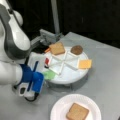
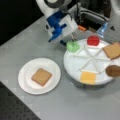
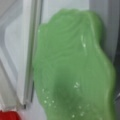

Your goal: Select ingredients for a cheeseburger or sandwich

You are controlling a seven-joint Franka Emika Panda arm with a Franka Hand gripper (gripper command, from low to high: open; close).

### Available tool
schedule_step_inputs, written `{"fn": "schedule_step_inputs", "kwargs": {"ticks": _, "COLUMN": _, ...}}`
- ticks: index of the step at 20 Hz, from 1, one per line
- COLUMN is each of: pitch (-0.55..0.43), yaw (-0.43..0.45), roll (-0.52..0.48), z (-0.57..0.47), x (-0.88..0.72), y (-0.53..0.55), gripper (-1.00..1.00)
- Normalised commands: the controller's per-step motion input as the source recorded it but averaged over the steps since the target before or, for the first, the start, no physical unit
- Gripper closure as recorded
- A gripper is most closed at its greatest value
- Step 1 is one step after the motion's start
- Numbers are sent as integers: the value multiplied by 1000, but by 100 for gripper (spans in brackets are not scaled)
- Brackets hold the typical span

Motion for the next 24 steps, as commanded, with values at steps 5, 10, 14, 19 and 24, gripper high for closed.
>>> {"fn": "schedule_step_inputs", "kwargs": {"ticks": 5, "pitch": -15, "yaw": 103, "roll": 207, "z": -35, "x": 229, "y": -172, "gripper": -100}}
{"fn": "schedule_step_inputs", "kwargs": {"ticks": 10, "pitch": -12, "yaw": 108, "roll": 193, "z": -39, "x": 215, "y": -156, "gripper": 100}}
{"fn": "schedule_step_inputs", "kwargs": {"ticks": 14, "pitch": -8, "yaw": 101, "roll": 206, "z": -34, "x": 213, "y": -148, "gripper": 100}}
{"fn": "schedule_step_inputs", "kwargs": {"ticks": 19, "pitch": -6, "yaw": 91, "roll": 228, "z": -18, "x": 237, "y": -141, "gripper": 100}}
{"fn": "schedule_step_inputs", "kwargs": {"ticks": 24, "pitch": -3, "yaw": 76, "roll": 252, "z": 10, "x": 272, "y": -116, "gripper": 100}}
